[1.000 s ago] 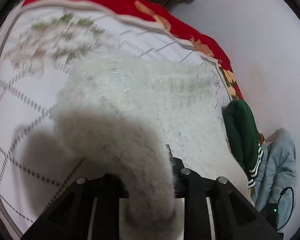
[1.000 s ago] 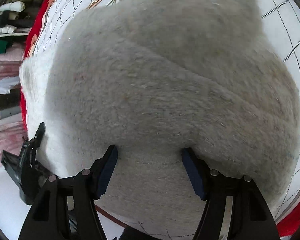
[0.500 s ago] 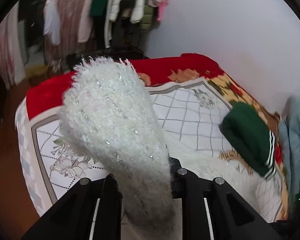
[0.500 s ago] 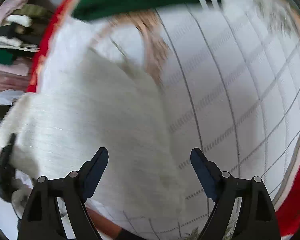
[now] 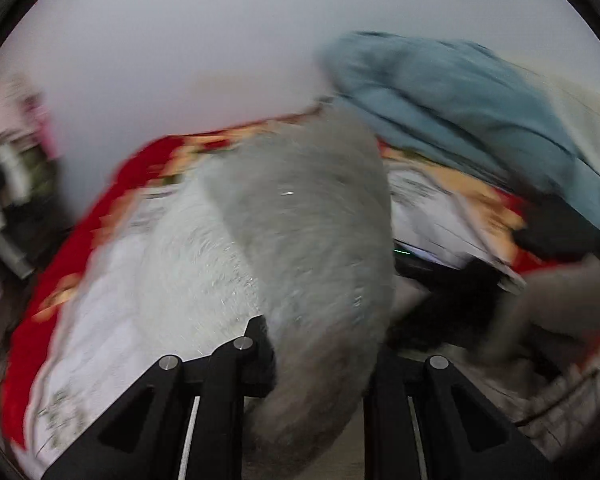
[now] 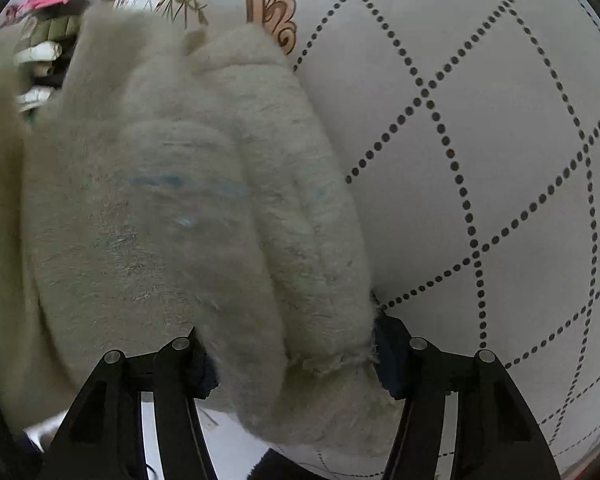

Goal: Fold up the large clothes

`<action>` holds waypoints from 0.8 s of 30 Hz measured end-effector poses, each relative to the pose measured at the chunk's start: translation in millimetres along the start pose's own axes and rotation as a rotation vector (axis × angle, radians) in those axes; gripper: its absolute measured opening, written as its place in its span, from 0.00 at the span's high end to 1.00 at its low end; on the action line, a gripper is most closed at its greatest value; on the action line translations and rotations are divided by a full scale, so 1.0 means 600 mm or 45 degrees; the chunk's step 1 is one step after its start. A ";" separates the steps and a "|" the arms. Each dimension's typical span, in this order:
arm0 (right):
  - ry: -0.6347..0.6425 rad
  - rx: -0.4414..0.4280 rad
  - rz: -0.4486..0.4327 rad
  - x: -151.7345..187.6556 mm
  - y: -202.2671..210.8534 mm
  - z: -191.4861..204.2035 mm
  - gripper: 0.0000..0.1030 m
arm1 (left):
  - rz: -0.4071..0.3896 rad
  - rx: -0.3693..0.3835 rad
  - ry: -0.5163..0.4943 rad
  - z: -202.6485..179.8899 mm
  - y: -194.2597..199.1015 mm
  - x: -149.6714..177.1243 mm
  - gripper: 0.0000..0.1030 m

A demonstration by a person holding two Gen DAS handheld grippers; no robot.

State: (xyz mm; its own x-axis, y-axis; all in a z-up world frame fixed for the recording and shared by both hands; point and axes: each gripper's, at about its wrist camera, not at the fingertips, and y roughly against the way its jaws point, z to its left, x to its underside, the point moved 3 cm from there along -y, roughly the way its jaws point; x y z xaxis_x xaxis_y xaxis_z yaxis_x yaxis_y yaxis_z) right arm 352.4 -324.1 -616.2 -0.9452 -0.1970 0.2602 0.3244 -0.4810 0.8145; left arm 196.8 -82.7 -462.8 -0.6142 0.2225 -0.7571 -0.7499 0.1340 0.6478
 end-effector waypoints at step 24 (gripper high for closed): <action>-0.099 -0.495 -0.208 -0.010 0.118 0.090 0.13 | 0.373 0.092 0.022 -0.032 -0.022 0.102 0.19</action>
State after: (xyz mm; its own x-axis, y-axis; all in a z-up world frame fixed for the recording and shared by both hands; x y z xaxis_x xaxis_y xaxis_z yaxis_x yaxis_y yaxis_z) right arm 379.4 -310.7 -532.2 -0.9803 -0.0335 0.1946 0.1453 -0.7899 0.5958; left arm 164.4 -89.2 -519.2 -0.8064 0.2452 -0.5381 -0.5212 0.1351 0.8427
